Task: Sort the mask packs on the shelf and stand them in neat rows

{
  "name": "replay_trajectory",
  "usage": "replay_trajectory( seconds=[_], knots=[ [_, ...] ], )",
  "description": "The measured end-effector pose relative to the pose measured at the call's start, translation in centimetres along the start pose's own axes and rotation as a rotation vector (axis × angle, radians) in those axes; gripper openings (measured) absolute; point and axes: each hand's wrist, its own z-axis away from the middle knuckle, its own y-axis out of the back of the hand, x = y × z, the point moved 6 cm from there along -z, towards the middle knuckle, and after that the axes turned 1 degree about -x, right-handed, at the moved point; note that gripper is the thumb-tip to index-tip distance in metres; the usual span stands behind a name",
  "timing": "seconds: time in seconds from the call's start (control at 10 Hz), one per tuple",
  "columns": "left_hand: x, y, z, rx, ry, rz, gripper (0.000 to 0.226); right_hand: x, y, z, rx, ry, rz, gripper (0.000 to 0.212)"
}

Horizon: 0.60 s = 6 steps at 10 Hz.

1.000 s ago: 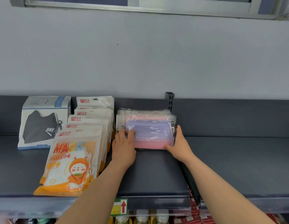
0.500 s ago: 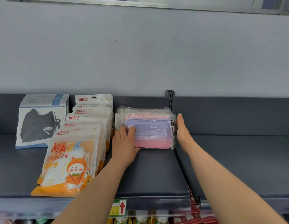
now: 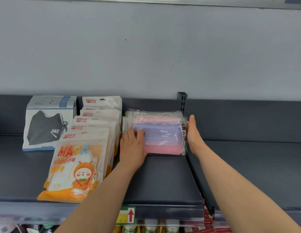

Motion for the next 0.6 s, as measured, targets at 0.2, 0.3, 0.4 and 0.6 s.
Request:
replay_trajectory(
  seconds=[0.2, 0.3, 0.4, 0.6],
  knots=[
    [-0.1, 0.3, 0.5, -0.025, 0.005, 0.004, 0.069, -1.3, -0.5, 2.2, 0.05, -0.005, 0.084, 0.075],
    [0.0, 0.7, 0.8, -0.053, 0.011, 0.006, 0.069, -1.6, -0.8, 2.9, 0.055, 0.044, 0.165, 0.071],
    [0.4, 1.0, 1.1, -0.062, -0.007, 0.022, 0.067, -1.2, -0.6, 3.4, 0.09, 0.06, 0.23, 0.09],
    [1.4, 2.3, 2.2, -0.066, -0.026, 0.095, 0.064, -0.6, -0.2, 6.3, 0.199, 0.137, 0.334, 0.08]
  ],
)
